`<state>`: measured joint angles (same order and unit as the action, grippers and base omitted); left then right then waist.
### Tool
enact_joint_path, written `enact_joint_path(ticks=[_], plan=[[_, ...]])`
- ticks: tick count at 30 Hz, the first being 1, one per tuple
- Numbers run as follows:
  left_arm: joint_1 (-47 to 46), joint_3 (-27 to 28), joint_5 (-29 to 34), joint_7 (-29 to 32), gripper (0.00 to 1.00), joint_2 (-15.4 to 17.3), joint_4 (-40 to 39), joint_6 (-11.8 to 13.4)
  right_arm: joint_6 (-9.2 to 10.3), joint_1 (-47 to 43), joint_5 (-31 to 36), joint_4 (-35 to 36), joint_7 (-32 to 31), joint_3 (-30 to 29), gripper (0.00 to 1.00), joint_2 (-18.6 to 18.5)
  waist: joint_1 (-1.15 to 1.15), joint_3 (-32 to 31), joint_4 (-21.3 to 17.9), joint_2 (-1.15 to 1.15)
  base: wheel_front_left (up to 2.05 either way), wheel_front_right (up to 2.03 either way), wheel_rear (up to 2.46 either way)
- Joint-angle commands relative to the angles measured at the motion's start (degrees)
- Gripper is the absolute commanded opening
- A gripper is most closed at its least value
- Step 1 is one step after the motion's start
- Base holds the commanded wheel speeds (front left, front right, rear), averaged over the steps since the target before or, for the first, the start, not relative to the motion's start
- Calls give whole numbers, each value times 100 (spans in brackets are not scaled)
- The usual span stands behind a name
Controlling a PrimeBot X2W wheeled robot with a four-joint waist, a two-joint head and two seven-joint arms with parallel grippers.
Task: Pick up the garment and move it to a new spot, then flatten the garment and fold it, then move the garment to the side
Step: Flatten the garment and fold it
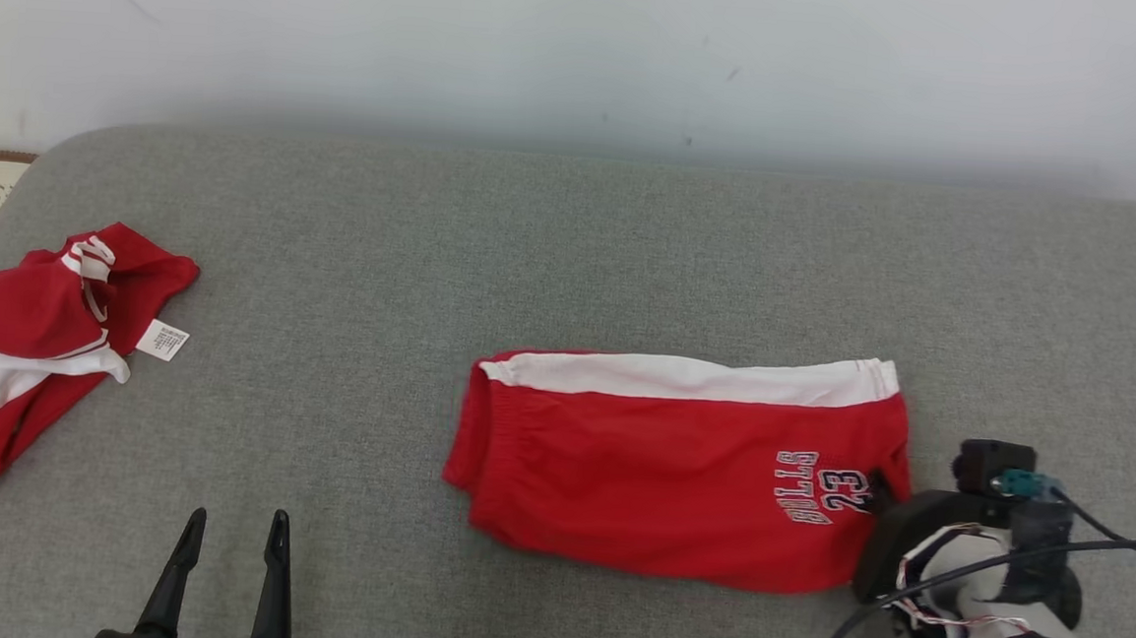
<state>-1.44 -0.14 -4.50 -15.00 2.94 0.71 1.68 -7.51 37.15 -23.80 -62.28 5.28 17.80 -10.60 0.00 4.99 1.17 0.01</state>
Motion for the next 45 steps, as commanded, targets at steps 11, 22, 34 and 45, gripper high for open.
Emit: enact_joint_path(ticks=[11, 22, 34, 45], plan=[[90, 40, -93, -23, 100, -1, 6, 64, 3, 88, -498, 63, 320, 206, 0, -645, 0, -92, -91, -1, 0, 0, 0], [91, -42, -96, -22, 100, -2, 20, 36, 3, -167, -1058, 1373, 624, 1047, 0, -536, 0, -144, -178, -1, 0, 0, 0], [168, -142, -152, -23, 100, -3, 52, 24, 3, -388, -1116, 2700, 456, 1978, 0, -395, 0, -265, 58, -1, 0, 0, 0], [89, -224, -200, -23, 100, -3, 60, 42, 3, -431, -972, 2883, 170, 2282, 0, -55, 0, -269, 344, -1, 0, 0, 0]])
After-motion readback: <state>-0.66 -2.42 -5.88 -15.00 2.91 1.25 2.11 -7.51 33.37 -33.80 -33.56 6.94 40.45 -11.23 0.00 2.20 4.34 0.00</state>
